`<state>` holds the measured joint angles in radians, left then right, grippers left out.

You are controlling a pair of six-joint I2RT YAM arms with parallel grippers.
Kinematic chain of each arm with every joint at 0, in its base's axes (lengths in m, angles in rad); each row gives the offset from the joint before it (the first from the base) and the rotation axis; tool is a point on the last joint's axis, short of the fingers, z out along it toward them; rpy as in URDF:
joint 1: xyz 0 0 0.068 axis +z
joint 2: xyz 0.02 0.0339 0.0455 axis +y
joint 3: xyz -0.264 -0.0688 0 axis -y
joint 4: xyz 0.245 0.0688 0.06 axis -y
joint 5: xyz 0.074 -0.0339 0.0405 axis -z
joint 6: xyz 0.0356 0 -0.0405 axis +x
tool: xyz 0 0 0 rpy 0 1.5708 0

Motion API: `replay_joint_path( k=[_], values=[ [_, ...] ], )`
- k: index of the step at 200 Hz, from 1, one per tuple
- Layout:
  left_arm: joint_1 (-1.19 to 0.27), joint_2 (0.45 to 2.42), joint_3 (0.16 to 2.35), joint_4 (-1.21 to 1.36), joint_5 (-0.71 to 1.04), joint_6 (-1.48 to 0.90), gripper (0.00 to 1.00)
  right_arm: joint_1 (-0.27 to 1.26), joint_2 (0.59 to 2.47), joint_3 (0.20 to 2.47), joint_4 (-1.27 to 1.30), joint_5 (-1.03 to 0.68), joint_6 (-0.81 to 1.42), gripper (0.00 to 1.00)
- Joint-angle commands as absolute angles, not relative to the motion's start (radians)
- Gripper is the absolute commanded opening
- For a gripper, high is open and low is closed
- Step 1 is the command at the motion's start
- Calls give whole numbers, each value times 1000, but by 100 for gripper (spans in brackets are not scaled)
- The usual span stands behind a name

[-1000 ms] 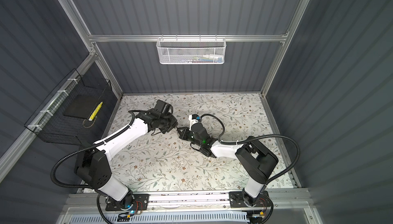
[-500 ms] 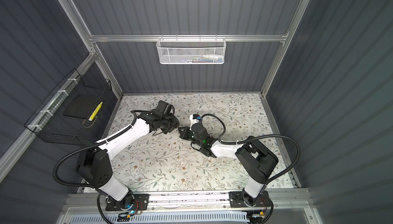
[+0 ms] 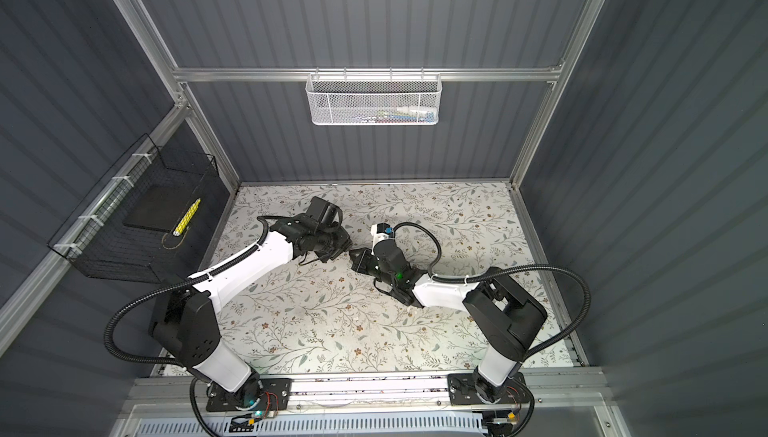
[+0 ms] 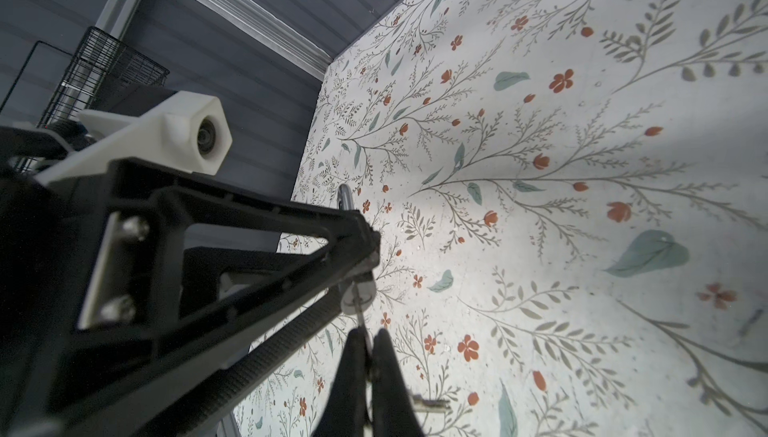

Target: Unlock with the key

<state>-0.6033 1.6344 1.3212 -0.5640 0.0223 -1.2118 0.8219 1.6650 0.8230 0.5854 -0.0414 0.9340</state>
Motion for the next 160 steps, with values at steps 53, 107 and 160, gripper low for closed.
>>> replay_joint_path(
  k=[53,107,160],
  values=[
    [-592,1629,1361,-632,20,-1164,8,816,1529,759,503,5,876,26],
    [-592,1620,1350,-626,26,-1164,8,800,1524,700,617,-62,887,18],
    [-592,1616,1338,-608,44,-1169,8,798,1579,740,653,-135,882,19]
  ],
)
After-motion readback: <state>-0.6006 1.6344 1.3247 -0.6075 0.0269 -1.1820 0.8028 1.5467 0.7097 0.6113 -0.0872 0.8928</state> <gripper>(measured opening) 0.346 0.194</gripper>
